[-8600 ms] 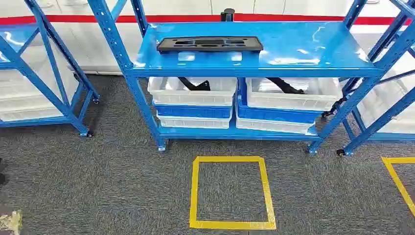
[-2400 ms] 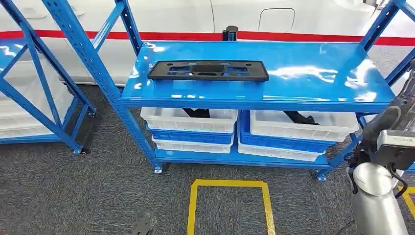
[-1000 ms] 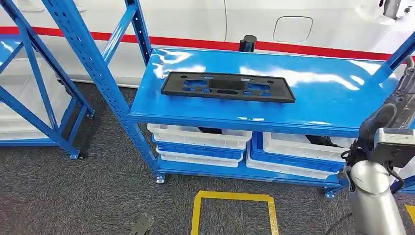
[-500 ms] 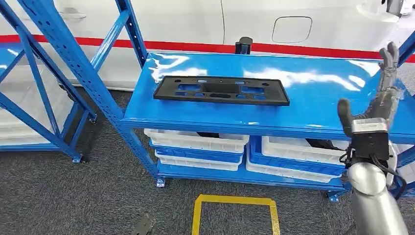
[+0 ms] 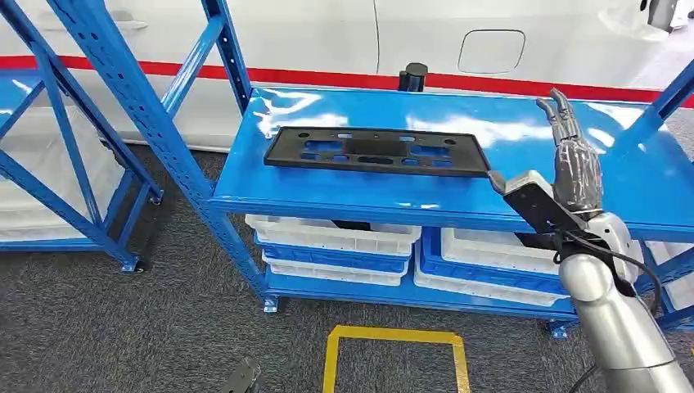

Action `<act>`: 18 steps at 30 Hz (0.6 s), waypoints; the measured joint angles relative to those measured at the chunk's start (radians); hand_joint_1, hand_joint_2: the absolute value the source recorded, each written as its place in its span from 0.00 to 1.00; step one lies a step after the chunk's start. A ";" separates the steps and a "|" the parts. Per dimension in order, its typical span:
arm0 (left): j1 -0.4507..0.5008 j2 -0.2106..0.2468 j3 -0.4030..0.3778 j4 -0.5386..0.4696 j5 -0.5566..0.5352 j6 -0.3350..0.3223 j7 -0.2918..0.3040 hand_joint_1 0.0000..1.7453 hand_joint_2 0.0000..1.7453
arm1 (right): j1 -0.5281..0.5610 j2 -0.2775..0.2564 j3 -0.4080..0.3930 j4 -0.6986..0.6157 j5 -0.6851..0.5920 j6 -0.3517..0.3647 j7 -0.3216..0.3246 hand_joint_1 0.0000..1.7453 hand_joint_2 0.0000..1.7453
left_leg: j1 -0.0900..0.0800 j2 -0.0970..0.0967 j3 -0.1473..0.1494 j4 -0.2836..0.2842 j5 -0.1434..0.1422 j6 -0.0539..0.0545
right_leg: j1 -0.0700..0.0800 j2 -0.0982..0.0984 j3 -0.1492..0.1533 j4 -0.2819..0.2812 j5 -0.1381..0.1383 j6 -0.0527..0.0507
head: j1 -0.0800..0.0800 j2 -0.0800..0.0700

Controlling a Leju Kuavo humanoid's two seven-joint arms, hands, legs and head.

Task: Take the parts from the cabinet and place them on the table.

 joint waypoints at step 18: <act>0.000 -0.007 -0.010 0.000 0.004 -0.003 0.007 0.00 0.00 | -0.166 -0.008 0.142 0.271 0.091 0.071 0.043 0.00 1.00 | -0.003 -0.001 -0.001 0.002 -0.001 0.002 | -0.001 -0.001 0.000 0.000 0.000 0.001 | 0.000 0.000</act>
